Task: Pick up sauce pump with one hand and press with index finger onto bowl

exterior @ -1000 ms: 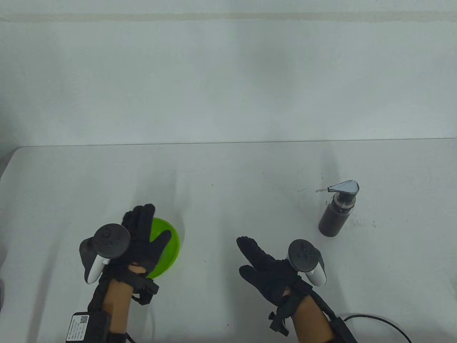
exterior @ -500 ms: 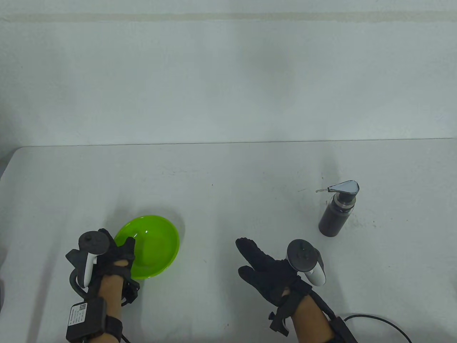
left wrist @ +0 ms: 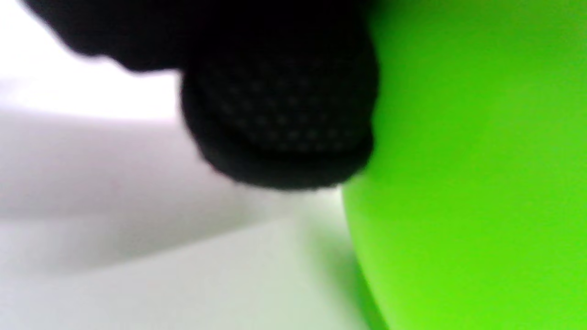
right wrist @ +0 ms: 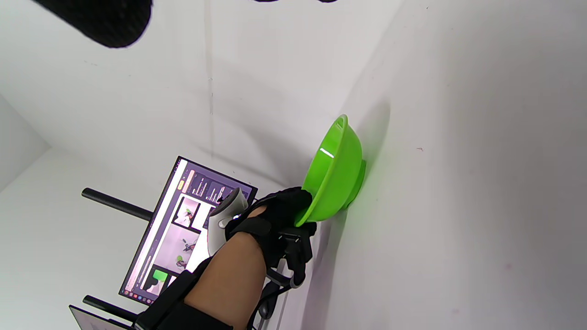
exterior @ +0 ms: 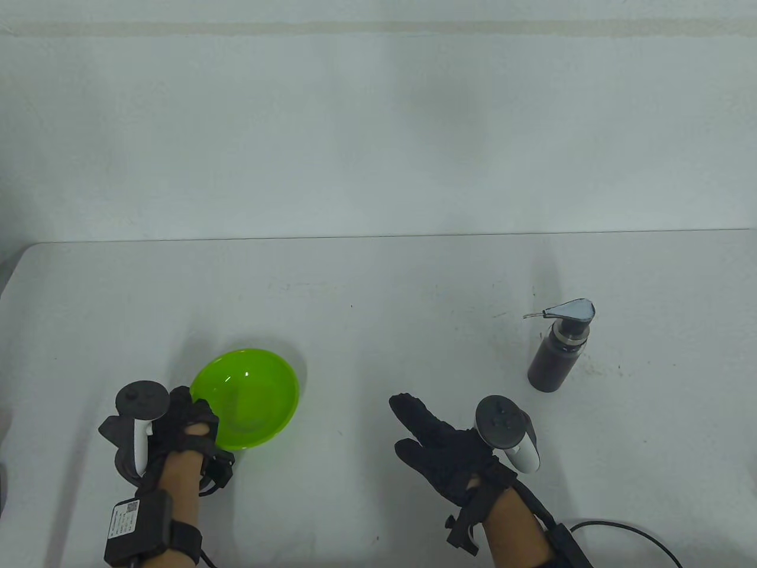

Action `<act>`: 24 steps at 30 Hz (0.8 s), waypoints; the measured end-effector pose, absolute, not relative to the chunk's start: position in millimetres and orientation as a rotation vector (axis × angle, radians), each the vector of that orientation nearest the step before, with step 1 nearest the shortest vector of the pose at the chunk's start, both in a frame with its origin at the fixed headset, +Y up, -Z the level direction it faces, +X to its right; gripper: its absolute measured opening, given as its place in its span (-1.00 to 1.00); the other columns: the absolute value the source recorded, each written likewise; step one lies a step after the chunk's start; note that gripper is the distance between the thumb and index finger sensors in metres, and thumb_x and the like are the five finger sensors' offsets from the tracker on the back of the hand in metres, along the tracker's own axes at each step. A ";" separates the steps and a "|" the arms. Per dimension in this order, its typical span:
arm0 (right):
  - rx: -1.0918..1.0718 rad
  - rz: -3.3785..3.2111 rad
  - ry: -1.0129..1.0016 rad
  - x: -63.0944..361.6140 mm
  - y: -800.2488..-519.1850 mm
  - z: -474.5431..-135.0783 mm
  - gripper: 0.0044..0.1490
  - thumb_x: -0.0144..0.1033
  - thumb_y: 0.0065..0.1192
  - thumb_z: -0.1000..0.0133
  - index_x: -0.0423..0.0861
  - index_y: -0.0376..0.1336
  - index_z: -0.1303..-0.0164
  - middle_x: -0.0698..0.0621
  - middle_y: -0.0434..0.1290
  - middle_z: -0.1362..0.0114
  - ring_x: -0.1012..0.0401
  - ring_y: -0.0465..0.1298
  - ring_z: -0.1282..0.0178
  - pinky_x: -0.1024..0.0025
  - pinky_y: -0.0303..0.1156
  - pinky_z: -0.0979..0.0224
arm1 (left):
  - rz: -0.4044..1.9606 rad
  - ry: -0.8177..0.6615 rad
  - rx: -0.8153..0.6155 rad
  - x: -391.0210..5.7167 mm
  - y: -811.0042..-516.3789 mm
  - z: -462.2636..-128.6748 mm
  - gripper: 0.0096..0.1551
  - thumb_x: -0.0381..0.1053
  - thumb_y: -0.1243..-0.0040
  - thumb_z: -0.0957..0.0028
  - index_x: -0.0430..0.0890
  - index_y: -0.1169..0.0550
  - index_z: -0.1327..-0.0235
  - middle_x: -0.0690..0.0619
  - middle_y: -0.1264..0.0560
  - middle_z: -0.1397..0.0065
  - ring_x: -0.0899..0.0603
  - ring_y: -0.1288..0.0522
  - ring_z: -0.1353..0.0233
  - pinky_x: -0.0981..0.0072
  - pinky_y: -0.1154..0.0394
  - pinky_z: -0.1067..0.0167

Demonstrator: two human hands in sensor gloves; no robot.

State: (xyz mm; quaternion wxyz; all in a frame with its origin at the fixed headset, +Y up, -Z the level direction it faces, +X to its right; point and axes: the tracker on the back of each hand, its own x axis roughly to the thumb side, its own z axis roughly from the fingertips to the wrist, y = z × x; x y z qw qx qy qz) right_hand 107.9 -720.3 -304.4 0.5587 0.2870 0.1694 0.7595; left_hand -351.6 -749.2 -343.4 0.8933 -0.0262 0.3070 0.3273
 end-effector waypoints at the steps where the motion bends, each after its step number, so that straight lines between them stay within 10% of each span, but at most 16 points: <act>1: 0.675 1.788 0.397 108.4 -719.9 -304.5 0.07 0.41 0.04 -0.16 -0.03 -0.21 -0.60 -0.24 -0.19 -0.71 -0.31 -0.21 -0.68 -0.26 -0.26 -0.53 | 0.697 0.622 -0.051 -349.3 -746.4 -343.4 -0.35 0.07 -0.37 0.06 -0.07 -0.52 -0.32 0.06 -0.68 -0.09 0.05 -0.77 0.52 0.42 -0.72 0.60; 12: 0.642 1.756 0.300 124.1 -711.2 -305.8 0.06 0.41 0.05 -0.16 -0.02 -0.20 -0.60 -0.24 -0.21 -0.71 -0.31 -0.26 -0.67 -0.27 -0.27 -0.52 | 0.801 0.273 -0.168 -267.5 -703.6 -350.5 -0.35 0.06 -0.36 0.05 -0.06 -0.50 -0.33 0.05 -0.65 -0.11 0.04 -0.79 0.53 0.42 -0.74 0.59; 24: 0.589 1.667 0.170 150.7 -702.0 -306.9 0.06 0.41 0.06 -0.16 -0.02 -0.19 -0.60 -0.23 -0.20 -0.72 -0.30 -0.30 -0.66 -0.29 -0.26 -0.52 | 0.763 -0.014 -0.414 -149.5 -727.3 -327.2 -0.36 0.08 -0.36 0.05 0.01 -0.51 -0.34 0.07 -0.65 -0.13 0.01 -0.80 0.50 0.39 -0.74 0.57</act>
